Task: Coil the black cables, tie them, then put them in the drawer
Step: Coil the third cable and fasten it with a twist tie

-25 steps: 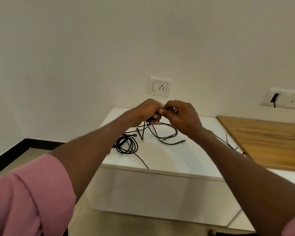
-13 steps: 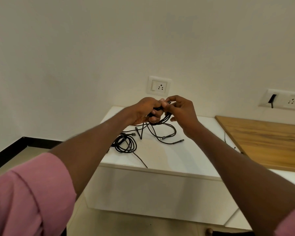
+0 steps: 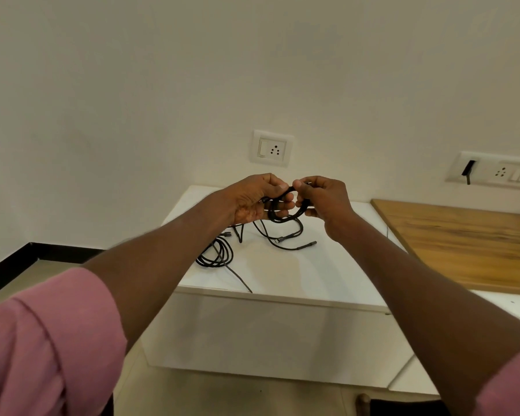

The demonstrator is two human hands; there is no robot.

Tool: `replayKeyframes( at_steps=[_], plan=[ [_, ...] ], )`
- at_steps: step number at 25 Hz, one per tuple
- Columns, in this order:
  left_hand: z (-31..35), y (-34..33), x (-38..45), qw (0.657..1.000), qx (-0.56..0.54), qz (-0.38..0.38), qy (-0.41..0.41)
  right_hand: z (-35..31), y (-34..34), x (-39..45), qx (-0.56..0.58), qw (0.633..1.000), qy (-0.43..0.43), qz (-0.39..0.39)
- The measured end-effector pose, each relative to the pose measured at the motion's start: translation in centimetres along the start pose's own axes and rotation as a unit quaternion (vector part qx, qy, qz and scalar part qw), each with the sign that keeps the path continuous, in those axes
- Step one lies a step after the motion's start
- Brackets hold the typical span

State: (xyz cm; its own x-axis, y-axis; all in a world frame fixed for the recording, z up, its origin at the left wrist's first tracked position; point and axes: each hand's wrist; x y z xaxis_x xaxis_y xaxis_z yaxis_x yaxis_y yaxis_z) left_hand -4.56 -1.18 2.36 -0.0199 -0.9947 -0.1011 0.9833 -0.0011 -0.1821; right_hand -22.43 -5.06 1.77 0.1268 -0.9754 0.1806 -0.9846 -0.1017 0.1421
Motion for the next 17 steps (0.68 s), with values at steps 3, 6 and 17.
replayKeyframes(
  at_steps=[3, 6, 17],
  plan=[
    [-1.0, -1.8, 0.6, 0.999, 0.028, 0.03, 0.028, 0.8, 2.1, -0.1, -0.033, 0.998, -0.037, -0.049],
    [-1.8, -4.2, 1.1, 0.998, 0.041, 0.048, 0.027, 2.2, 5.5, 0.4, -0.086, 0.994, -0.062, -0.001],
    [-4.4, -8.3, 3.0, 0.993, 0.096, 0.055, 0.032, 8.1, 17.4, 1.0, -0.576, 0.804, -0.071, 0.125]
  ],
)
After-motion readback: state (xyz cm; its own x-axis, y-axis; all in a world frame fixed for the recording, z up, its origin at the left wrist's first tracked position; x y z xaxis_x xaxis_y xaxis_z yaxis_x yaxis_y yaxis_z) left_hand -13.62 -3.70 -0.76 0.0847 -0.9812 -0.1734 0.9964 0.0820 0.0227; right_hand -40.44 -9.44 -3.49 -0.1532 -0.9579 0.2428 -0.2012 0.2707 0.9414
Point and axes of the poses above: each hand's wrist, its own x-axis towards the middle knuckle, its own y-axis out of the back of the hand, z = x × y, and after that the axes turned 5 degrees about z, right-handed
